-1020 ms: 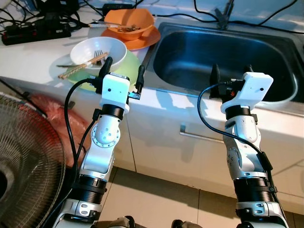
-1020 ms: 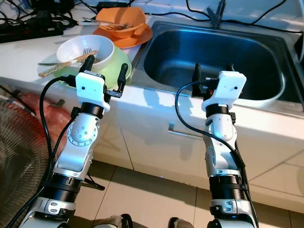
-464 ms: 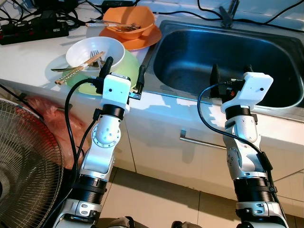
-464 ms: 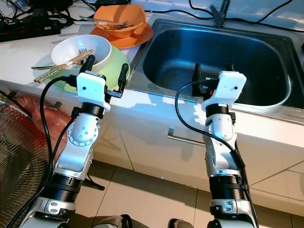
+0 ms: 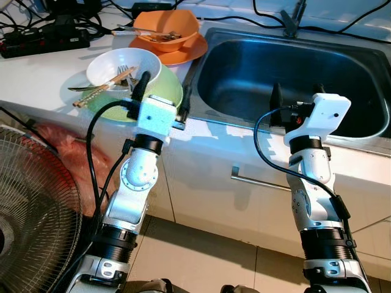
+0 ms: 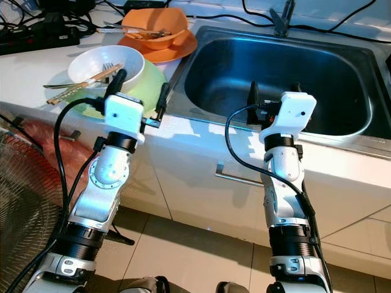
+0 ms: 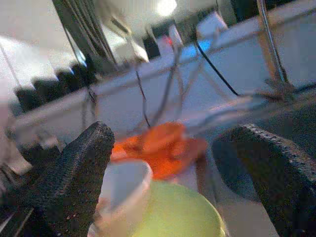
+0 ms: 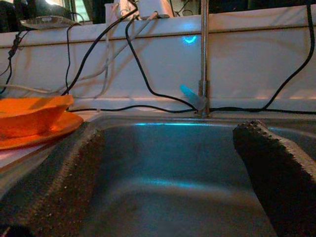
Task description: Kitchen organization
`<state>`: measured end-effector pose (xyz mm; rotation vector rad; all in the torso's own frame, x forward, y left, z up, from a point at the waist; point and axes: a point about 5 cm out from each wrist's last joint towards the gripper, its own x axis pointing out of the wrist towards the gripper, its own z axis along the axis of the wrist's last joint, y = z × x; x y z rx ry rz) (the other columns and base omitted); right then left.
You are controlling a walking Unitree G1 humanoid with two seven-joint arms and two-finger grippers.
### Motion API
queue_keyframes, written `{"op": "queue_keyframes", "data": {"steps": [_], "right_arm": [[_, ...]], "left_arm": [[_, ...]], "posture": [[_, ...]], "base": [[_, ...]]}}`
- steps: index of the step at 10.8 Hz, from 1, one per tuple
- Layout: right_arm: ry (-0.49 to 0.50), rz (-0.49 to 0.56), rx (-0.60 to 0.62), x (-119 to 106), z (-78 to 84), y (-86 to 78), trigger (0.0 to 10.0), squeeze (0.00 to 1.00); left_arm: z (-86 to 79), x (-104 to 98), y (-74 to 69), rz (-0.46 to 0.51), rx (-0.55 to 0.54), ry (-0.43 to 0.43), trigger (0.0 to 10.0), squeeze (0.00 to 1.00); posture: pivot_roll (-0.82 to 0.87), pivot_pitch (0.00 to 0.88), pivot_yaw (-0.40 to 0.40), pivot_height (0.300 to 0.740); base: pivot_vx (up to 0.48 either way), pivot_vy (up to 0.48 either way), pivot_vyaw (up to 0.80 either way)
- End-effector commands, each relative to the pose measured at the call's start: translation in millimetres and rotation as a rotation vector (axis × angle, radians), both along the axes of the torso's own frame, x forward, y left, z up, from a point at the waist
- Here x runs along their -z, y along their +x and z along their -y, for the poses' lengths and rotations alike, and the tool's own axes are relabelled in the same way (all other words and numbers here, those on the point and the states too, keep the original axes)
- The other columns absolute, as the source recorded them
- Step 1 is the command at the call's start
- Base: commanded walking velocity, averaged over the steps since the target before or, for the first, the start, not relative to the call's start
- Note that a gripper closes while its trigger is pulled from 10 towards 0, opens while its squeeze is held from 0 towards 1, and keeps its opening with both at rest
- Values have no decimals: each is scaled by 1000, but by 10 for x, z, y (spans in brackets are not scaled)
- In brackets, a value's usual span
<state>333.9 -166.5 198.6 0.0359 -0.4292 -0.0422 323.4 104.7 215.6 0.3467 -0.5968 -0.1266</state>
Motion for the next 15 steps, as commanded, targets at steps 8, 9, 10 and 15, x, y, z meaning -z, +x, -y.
{"op": "queue_keyframes", "data": {"steps": [8,9,10,15], "right_arm": [[12,11,0,-13,8,8,10000,0],[9,6,-4,-3,0,7,10000,0],[8,5,-5,-2,1,7,10000,0],[7,4,-7,-1,-4,12,10000,0]], "left_arm": [[-269,-92,21,46,-97,1,10000,0],[-268,-81,19,38,-99,-3,10000,0],[-263,-78,18,37,-98,-3,10000,0],[-223,-82,19,38,-85,-7,10000,0]], "posture": [[38,149,2,740],[36,150,1,740],[36,150,1,740],[36,147,2,740]], "base": [[0,0,0],[0,0,0],[0,0,0],[0,0,0]]}}
